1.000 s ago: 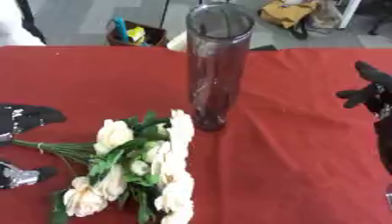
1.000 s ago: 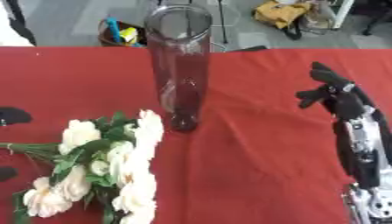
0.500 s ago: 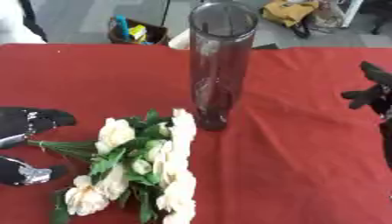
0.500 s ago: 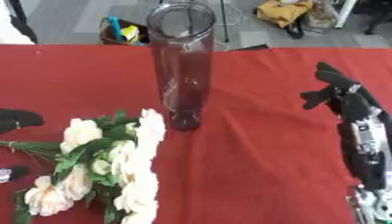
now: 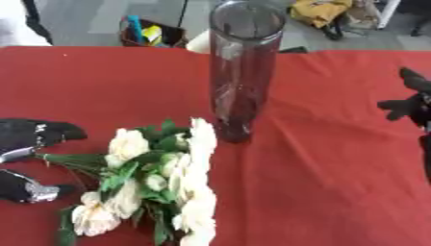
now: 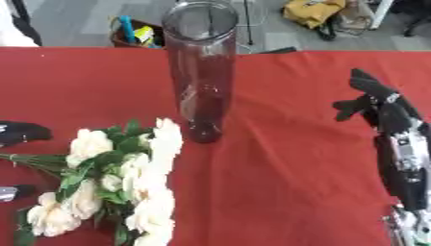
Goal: Arrange flowers into the vase.
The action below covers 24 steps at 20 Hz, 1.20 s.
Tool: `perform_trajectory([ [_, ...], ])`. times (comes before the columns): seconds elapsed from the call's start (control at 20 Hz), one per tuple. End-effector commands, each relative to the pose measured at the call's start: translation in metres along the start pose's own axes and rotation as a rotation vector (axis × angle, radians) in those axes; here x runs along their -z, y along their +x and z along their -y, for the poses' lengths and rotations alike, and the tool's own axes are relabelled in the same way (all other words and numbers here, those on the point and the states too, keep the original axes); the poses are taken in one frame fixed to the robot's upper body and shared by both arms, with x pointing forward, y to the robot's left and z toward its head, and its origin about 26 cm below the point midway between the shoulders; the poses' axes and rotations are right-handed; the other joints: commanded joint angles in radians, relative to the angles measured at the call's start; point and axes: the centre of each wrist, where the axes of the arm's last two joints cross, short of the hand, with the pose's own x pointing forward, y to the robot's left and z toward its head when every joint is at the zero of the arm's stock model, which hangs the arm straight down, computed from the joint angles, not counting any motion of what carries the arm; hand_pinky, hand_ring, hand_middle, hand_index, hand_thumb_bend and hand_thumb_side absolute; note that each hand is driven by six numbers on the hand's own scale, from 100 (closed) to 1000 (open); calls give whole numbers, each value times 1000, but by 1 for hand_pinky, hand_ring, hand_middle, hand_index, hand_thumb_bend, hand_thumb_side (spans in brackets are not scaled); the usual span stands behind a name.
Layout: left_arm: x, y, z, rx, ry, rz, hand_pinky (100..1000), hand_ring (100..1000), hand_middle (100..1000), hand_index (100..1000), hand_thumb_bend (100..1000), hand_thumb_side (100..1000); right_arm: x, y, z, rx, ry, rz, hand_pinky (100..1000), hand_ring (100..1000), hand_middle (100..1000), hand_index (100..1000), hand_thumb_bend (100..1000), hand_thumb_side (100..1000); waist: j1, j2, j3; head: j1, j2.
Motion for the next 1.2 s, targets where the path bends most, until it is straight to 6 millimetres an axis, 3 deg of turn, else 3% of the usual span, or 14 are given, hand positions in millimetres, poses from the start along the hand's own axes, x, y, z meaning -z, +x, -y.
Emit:
perform_trajectory([
  [0.05, -4, -4, -9, 37, -2, -8, 740, 872, 931, 1000, 453, 815, 4, 5, 2, -2, 7, 26, 707, 978, 467, 830, 100, 1000, 4, -17, 0, 5, -7],
  [1.2, 11, 1, -9, 28, 3, 47, 697, 839, 896, 1000, 394, 892, 4, 5, 0, 9, 13, 24, 710, 984, 464, 829, 100, 1000, -1, -7, -5, 20, -16],
])
